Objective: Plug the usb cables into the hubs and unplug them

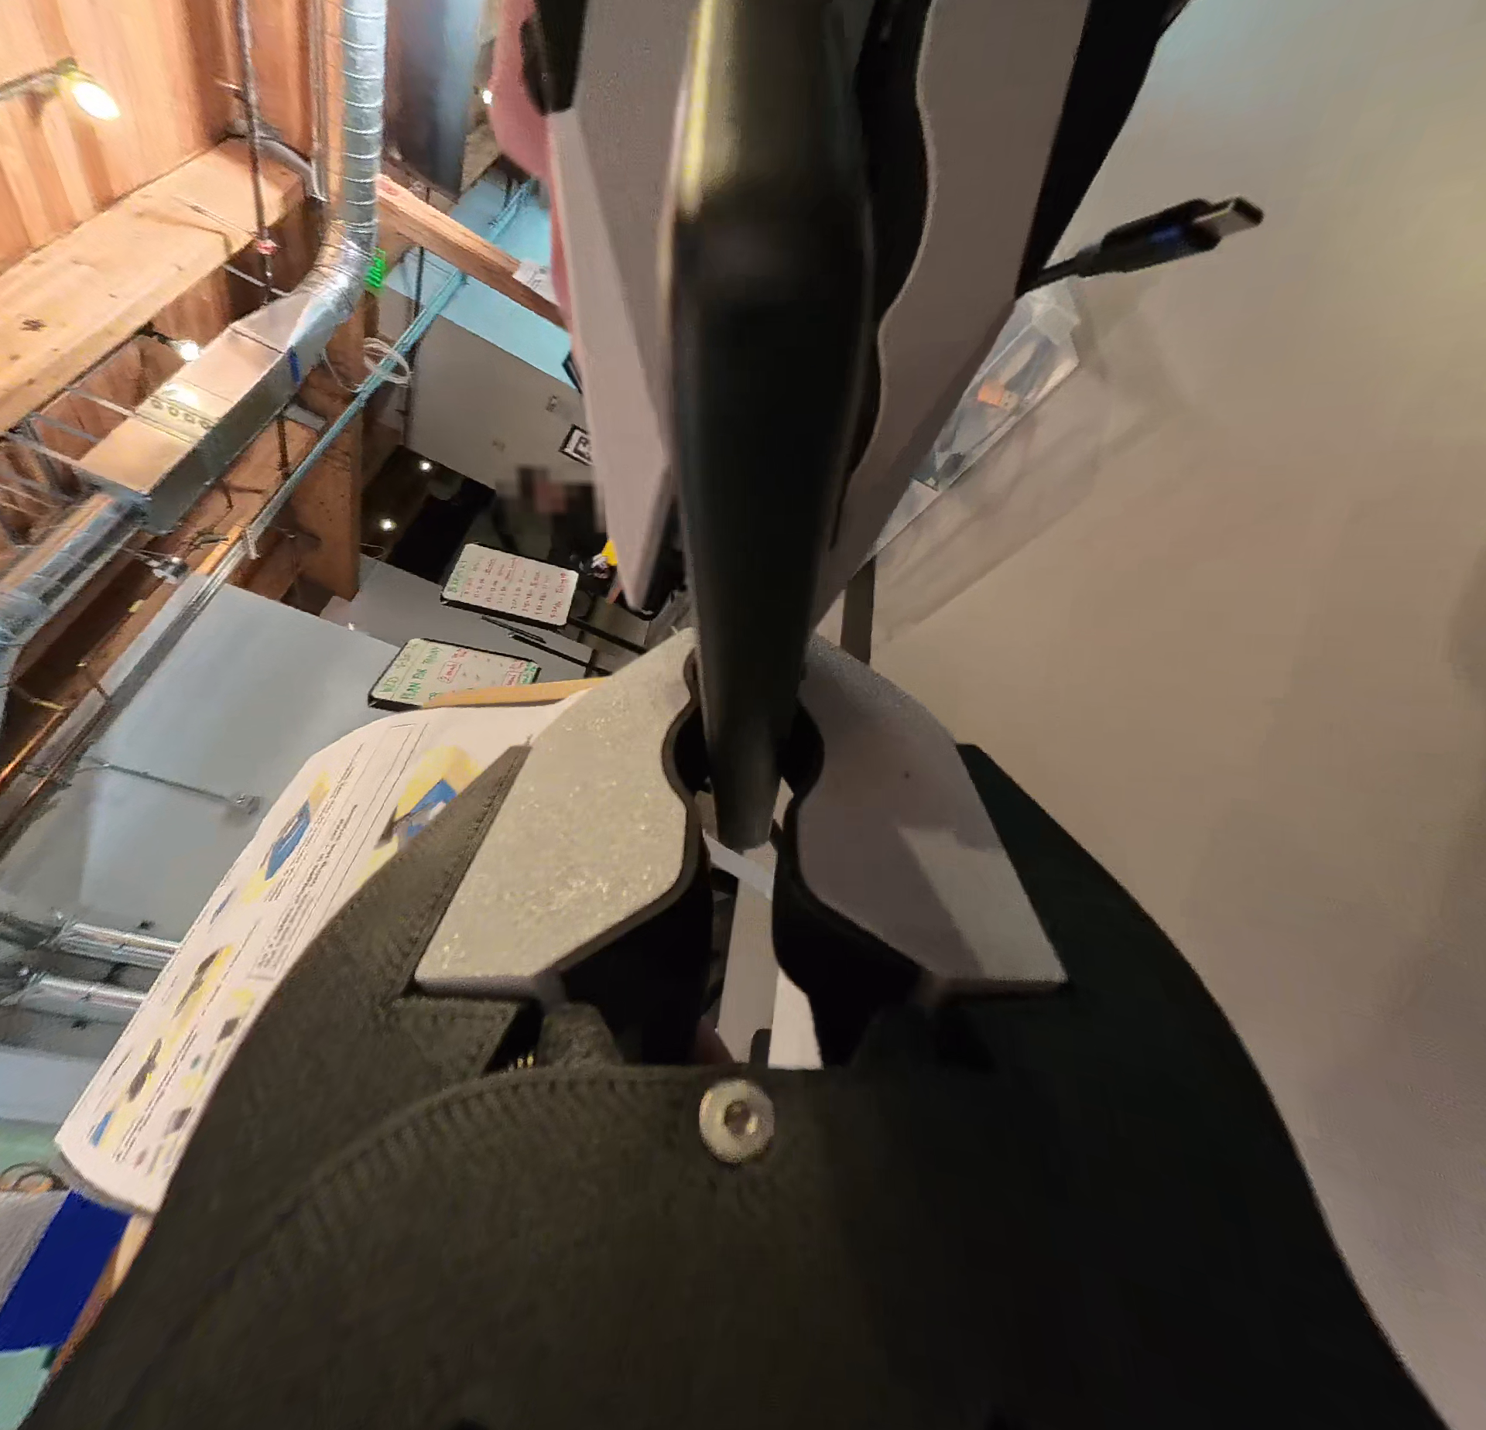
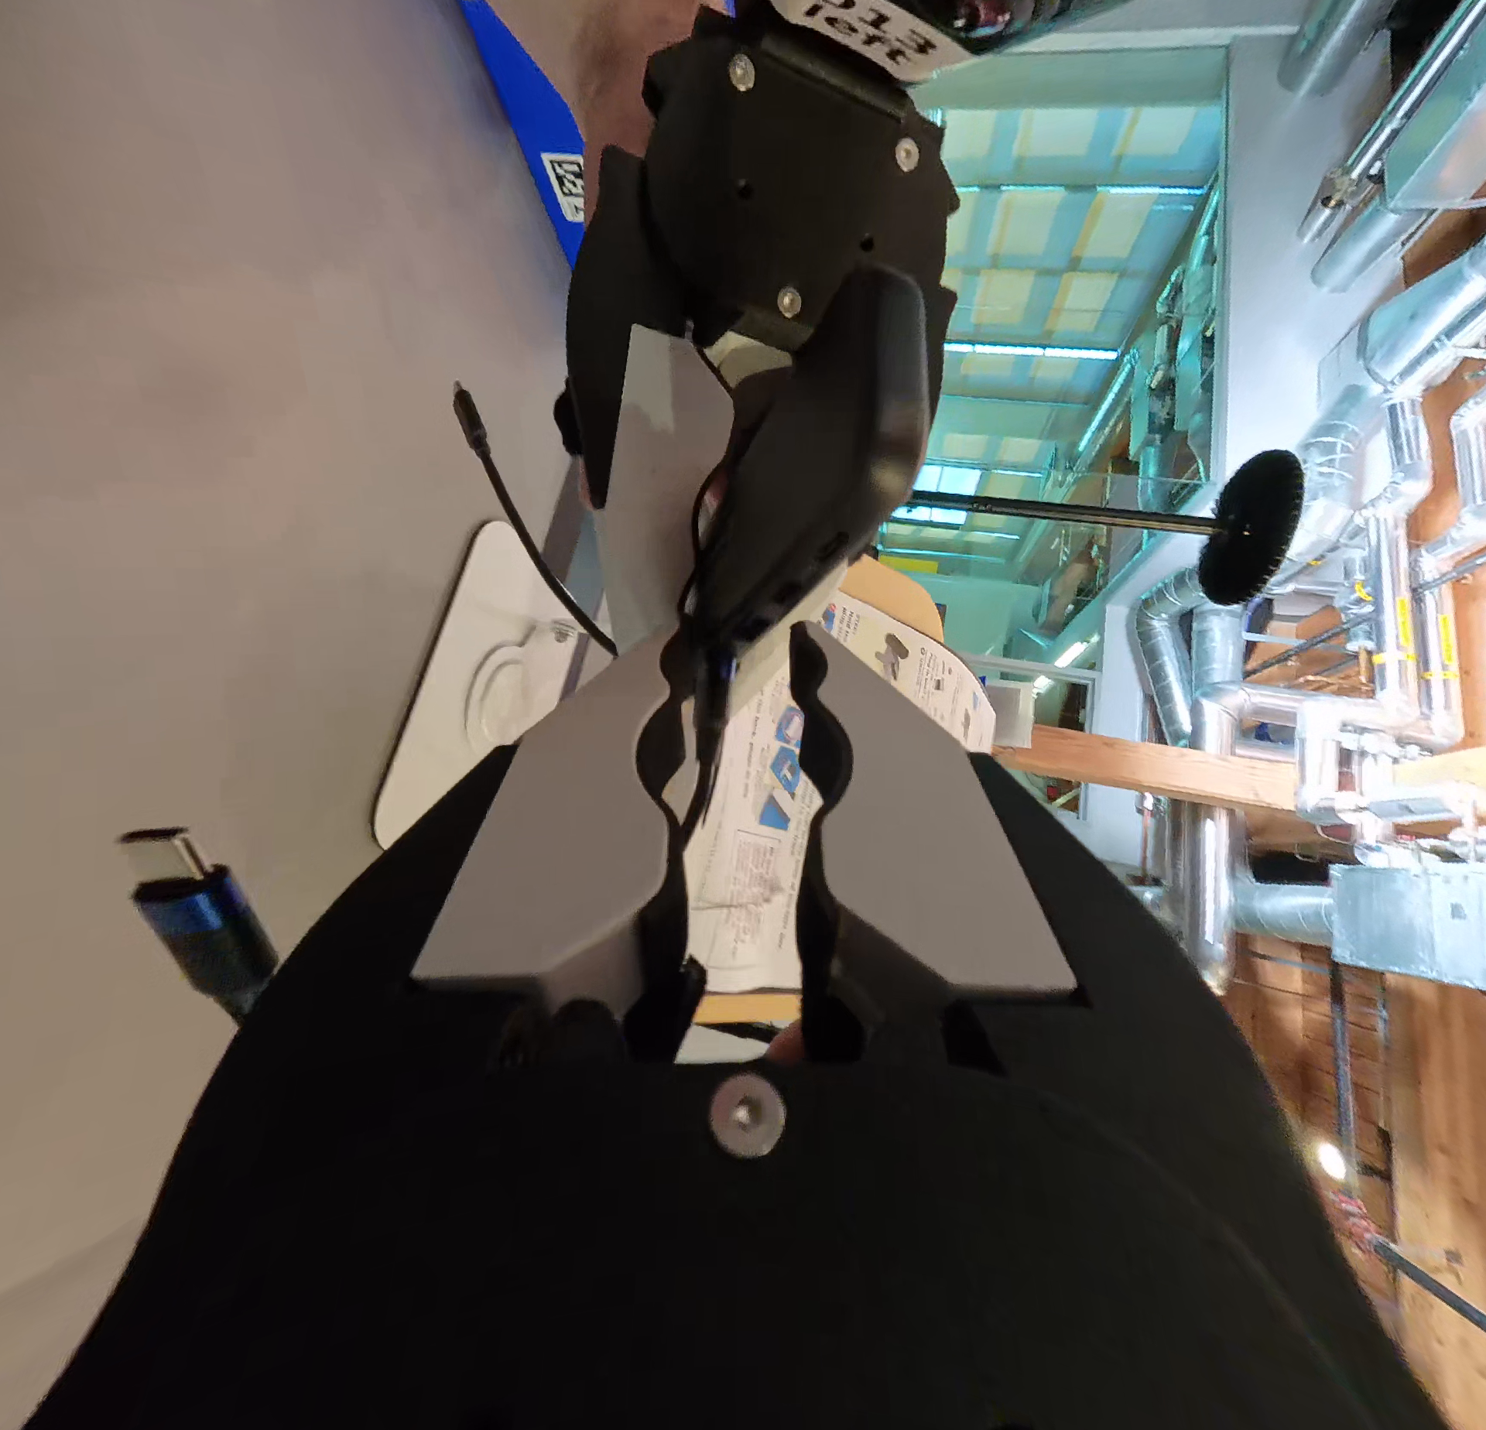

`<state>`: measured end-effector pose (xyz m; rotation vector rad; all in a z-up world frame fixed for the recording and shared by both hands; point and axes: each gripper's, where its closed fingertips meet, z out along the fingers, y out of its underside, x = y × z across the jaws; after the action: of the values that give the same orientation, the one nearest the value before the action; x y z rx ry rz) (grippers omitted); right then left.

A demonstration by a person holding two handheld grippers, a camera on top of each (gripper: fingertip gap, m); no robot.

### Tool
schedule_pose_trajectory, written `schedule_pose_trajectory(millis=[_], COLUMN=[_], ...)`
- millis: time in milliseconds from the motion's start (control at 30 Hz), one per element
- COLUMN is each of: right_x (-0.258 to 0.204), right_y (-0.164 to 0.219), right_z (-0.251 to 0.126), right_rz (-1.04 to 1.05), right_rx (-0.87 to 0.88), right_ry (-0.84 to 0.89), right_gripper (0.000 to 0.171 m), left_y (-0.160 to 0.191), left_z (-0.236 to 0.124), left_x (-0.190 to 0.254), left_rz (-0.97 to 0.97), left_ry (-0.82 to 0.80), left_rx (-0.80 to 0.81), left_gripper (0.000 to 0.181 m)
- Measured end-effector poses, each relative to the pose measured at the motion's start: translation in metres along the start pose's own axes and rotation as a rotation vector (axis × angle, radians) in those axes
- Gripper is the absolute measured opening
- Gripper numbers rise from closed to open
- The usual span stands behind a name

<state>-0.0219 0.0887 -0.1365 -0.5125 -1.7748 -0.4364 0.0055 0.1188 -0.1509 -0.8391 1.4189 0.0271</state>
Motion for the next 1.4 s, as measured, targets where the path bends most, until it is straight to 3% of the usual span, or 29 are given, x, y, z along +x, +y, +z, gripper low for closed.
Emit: schedule_pose_trajectory(millis=[33,300,467,567,667,800,967,1133,1400], right_x=[-0.003,-0.006,-0.004,-0.006,-0.007,-0.007,-0.002,0.005,-0.003], right_y=[-0.002,0.002,0.035,0.055,0.071,0.071,0.072,0.073,0.081], right_z=[0.001,0.003,0.01,0.015,0.019,0.021,0.021,0.019,0.021], right_rz=[0.01,0.104,0.129,0.155,0.178,0.192,0.131,0.117,0.094], right_rx=[0.013,-0.008,-0.174,-0.271,-0.35,-0.363,-0.389,-0.353,-0.396], right_ry=[-0.019,-0.067,-0.078,-0.095,-0.108,-0.112,-0.071,-0.028,-0.088], right_gripper=[0.02,0.009,0.009,0.009,0.009,0.009,0.009,0.018,0.009], left_y=[-0.001,0.002,0.029,0.023,0.011,0.009,0.01,0.002,-0.009], left_z=[0.001,0.006,0.0,-0.003,-0.002,0.002,0.006,0.003,0.004], left_x=[0.002,-0.001,-0.014,-0.021,-0.02,-0.026,-0.023,-0.027,-0.021], left_rz=[0.005,-0.036,-0.013,0.053,0.119,0.213,0.252,0.25,0.152], left_ry=[0.005,-0.019,-0.032,-0.066,-0.081,-0.164,-0.187,-0.213,-0.167], left_rx=[-0.004,-0.025,-0.22,-0.276,-0.303,-0.363,-0.364,-0.316,-0.211], left_gripper=[0.013,0.016,0.061,0.065,0.065,0.035,0.013,0.012,0.013])
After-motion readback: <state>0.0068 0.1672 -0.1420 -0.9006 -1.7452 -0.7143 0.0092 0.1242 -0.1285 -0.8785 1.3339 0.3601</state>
